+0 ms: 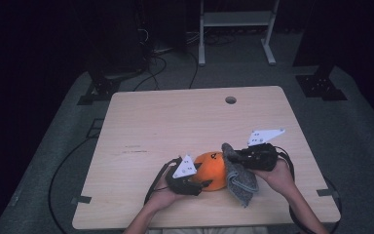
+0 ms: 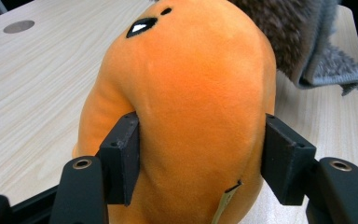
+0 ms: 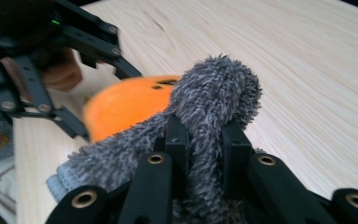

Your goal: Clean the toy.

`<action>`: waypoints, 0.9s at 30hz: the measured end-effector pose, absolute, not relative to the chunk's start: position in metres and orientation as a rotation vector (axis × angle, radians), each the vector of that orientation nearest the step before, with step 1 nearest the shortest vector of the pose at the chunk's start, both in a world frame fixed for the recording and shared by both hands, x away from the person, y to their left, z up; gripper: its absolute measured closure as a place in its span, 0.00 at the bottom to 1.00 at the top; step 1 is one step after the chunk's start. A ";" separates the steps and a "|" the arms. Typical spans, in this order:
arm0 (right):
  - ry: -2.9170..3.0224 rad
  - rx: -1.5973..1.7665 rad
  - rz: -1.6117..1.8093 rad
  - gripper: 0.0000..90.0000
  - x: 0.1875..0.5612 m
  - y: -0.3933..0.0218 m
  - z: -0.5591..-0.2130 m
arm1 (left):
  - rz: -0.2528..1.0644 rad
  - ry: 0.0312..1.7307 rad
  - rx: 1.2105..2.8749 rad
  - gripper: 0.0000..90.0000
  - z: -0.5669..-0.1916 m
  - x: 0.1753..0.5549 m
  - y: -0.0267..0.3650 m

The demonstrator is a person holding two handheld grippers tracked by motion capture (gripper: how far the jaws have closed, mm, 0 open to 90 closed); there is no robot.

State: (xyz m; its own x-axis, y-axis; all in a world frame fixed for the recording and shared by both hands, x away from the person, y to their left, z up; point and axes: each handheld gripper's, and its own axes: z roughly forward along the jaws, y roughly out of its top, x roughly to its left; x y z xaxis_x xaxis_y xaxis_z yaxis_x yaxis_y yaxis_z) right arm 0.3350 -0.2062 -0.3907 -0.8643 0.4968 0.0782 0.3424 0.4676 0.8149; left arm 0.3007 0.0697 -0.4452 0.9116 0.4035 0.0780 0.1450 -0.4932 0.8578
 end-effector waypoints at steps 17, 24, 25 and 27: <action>2.520 0.760 1.460 0.85 0.326 -0.209 -0.397 | 0.220 0.496 2.003 0.45 -0.431 0.310 0.083; 2.528 0.598 1.484 0.85 0.311 -0.190 -0.379 | 0.179 0.512 1.976 0.45 -0.428 0.311 0.087; 2.528 0.604 1.490 0.85 0.312 -0.191 -0.379 | 0.169 0.511 1.967 0.45 -0.426 0.311 0.089; 2.526 0.660 1.480 0.85 0.316 -0.197 -0.385 | 0.161 0.507 1.971 0.45 -0.424 0.311 0.092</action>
